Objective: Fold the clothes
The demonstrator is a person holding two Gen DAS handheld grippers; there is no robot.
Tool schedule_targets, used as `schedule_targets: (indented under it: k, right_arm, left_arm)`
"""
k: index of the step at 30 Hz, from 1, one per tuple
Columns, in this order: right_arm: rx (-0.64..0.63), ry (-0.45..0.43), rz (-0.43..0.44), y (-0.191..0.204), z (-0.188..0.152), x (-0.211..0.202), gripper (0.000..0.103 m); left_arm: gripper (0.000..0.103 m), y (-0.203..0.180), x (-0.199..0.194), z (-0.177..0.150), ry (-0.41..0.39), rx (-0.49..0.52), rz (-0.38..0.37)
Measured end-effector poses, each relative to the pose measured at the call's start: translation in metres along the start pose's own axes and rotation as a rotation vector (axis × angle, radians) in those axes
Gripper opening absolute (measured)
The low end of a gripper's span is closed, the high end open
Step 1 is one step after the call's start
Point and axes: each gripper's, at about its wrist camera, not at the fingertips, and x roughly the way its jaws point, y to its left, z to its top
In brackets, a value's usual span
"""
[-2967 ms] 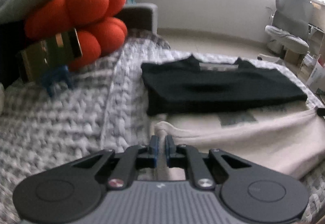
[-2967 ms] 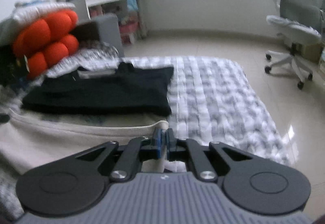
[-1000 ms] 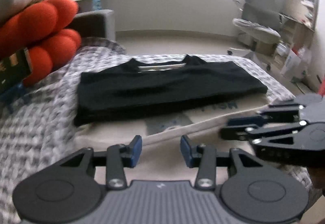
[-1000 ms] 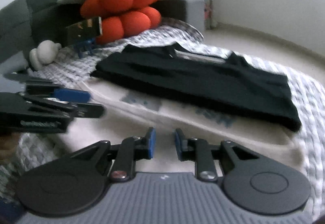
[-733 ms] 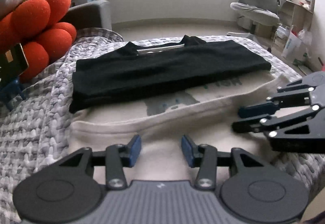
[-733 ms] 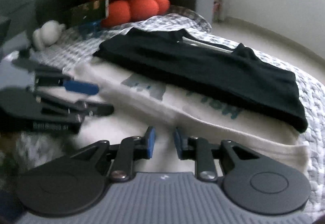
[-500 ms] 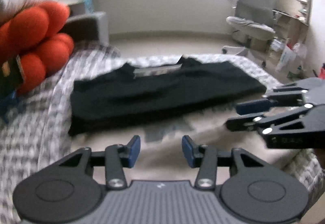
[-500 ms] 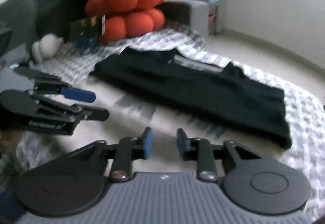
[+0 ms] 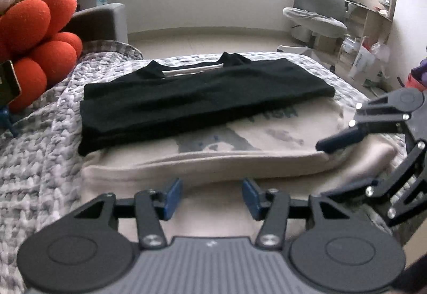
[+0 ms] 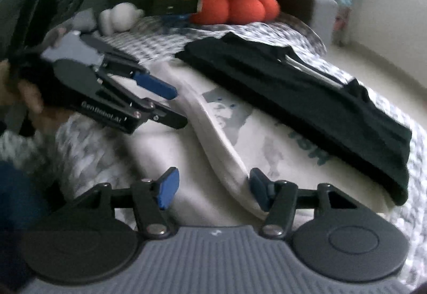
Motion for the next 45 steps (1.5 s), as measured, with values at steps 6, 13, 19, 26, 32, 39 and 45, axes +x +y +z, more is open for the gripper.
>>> schedule_targets:
  k: [6, 13, 19, 26, 32, 39, 45]
  right_arm:
    - [-0.076, -0.025, -0.026, 0.002, 0.003, -0.009, 0.06]
    - [0.265, -0.074, -0.345, -0.057, -0.013, -0.023, 0.063]
    - [0.614, -0.118, -0.304, -0.107, -0.055, -0.051, 0.059]
    - [0.525, -0.154, -0.331, -0.09, -0.056, -0.054, 0.008]
    - [0.578, -0.239, -0.438, -0.089, -0.058, -0.063, 0.011]
    - [0.745, -0.239, -0.349, -0.105, -0.077, -0.063, 0.052]
    - [0.739, -0.215, -0.277, -0.108, -0.079, -0.064, 0.053]
  left_arm:
    - [0.052, 0.009, 0.002, 0.002, 0.0, -0.02, -0.003]
    - [0.055, 0.04, -0.002, 0.005, 0.005, -0.152, 0.102]
    - [0.054, 0.078, -0.011, -0.002, 0.0, -0.273, 0.226]
    - [0.024, 0.071, -0.013, -0.014, -0.003, -0.241, 0.254]
    - [0.011, 0.07, -0.015, -0.014, -0.01, -0.228, 0.285]
    - [0.015, 0.077, -0.019, -0.016, -0.017, -0.279, 0.261]
    - [0.032, 0.08, -0.015, -0.015, -0.02, -0.308, 0.237]
